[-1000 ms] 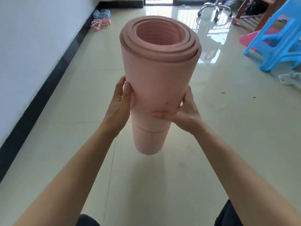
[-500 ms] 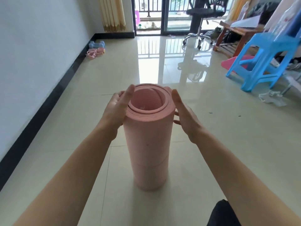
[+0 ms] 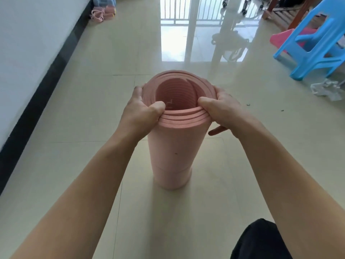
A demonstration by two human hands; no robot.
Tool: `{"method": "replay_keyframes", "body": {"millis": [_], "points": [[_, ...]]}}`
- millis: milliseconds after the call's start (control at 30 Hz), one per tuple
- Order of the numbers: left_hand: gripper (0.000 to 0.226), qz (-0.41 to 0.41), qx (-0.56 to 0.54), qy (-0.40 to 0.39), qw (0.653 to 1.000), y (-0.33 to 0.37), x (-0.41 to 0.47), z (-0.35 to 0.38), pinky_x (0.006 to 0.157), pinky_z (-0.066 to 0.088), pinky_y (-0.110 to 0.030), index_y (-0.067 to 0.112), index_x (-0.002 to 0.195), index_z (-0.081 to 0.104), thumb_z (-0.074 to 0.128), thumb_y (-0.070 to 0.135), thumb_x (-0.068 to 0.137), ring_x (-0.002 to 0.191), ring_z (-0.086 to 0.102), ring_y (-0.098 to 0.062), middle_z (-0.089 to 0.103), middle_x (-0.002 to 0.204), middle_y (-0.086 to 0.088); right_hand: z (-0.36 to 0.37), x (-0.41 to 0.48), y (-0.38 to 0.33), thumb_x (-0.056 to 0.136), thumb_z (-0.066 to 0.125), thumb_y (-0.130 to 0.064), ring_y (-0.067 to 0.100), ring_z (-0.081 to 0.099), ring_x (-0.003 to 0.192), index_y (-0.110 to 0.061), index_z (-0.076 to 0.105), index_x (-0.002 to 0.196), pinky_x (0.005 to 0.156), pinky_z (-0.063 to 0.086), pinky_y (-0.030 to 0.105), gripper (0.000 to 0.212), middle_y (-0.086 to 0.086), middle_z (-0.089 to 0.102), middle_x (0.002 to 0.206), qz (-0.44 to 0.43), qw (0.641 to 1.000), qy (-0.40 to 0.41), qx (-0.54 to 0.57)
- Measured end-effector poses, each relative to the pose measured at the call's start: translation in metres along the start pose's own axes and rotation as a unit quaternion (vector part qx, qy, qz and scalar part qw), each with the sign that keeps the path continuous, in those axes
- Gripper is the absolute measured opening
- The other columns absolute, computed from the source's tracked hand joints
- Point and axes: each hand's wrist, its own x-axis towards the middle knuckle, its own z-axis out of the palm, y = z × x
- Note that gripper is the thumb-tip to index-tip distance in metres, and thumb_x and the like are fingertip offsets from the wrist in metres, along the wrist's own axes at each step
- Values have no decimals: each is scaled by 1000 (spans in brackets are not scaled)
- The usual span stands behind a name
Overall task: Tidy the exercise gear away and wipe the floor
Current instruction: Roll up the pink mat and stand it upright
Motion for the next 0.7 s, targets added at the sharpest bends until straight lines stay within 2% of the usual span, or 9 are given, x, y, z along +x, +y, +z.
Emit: {"method": "replay_keyframes", "body": {"millis": [100, 167, 233, 300, 400, 467, 533, 633, 700], "points": [[70, -65, 87, -16, 994, 13, -6, 2, 86, 55, -50, 45, 127, 36, 51, 52, 59, 104, 61, -26, 62, 116, 2, -10, -10, -8, 80, 55, -32, 20, 65, 94, -48, 42, 120, 55, 62, 44, 45, -7, 61, 102, 52, 998, -16, -32], [76, -96, 124, -29, 987, 23, -12, 3, 85, 56, -49, 47, 131, 27, 50, 54, 60, 104, 60, -29, 60, 118, -1, -15, -16, -13, 79, 55, -33, 24, 70, 81, -42, 40, 129, 54, 61, 44, 53, 1, 65, 100, 93, 994, -36, -46], [78, -131, 142, -34, 981, 36, -22, 1, 82, 57, -47, 45, 137, 23, 52, 51, 65, 97, 62, -29, 61, 113, 0, -18, -24, -18, 79, 55, -33, 26, 73, 69, -43, 39, 132, 53, 61, 44, 57, 5, 67, 98, 121, 990, -63, -39], [75, -173, 135, -33, 975, 48, -33, -4, 77, 59, -43, 41, 139, 27, 55, 45, 69, 81, 66, -24, 64, 102, 2, -19, -34, -25, 79, 55, -30, 27, 73, 64, -46, 35, 136, 53, 61, 44, 63, 7, 69, 97, 138, 987, -82, -21], [64, -213, 93, -39, 972, 66, -54, -18, 65, 61, -43, 39, 130, 41, 57, 33, 69, 73, 67, -24, 67, 99, 1, -22, -58, -36, 79, 53, -22, 29, 73, 70, -60, 27, 137, 55, 61, 43, 75, 5, 68, 101, 135, 984, -119, 0], [52, -229, 69, -56, 969, 87, -67, -33, 55, 60, -45, 43, 115, 47, 58, 21, 69, 75, 68, -26, 67, 95, 1, -30, -77, -52, 78, 52, -17, 28, 72, 79, -65, 31, 134, 57, 62, 43, 76, 1, 65, 106, 139, 981, -133, 16], [49, -228, 55, -70, 970, 119, -74, -51, 54, 60, -46, 46, 107, 46, 58, 17, 69, 76, 69, -26, 67, 92, 3, -46, -93, -79, 77, 53, -15, 27, 70, 85, -66, 36, 131, 58, 62, 42, 76, 0, 65, 106, 129, 984, -121, 33], [50, -235, 23, -72, 969, 190, -78, -87, 57, 60, -47, 43, 110, 47, 60, 19, 68, 75, 70, -26, 68, 90, 2, -87, -115, -147, 77, 52, -15, 27, 68, 86, -64, 39, 132, 58, 62, 41, 75, 0, 65, 106, 106, 988, -106, 33], [55, -236, 5, -89, 968, 227, -78, -105, 57, 59, -47, 37, 116, 49, 64, 21, 66, 73, 69, -25, 69, 88, 0, -111, -125, -182, 80, 51, -13, 26, 68, 83, -69, 39, 128, 58, 61, 38, 75, 0, 66, 103, 81, 990, -110, 26]]}}
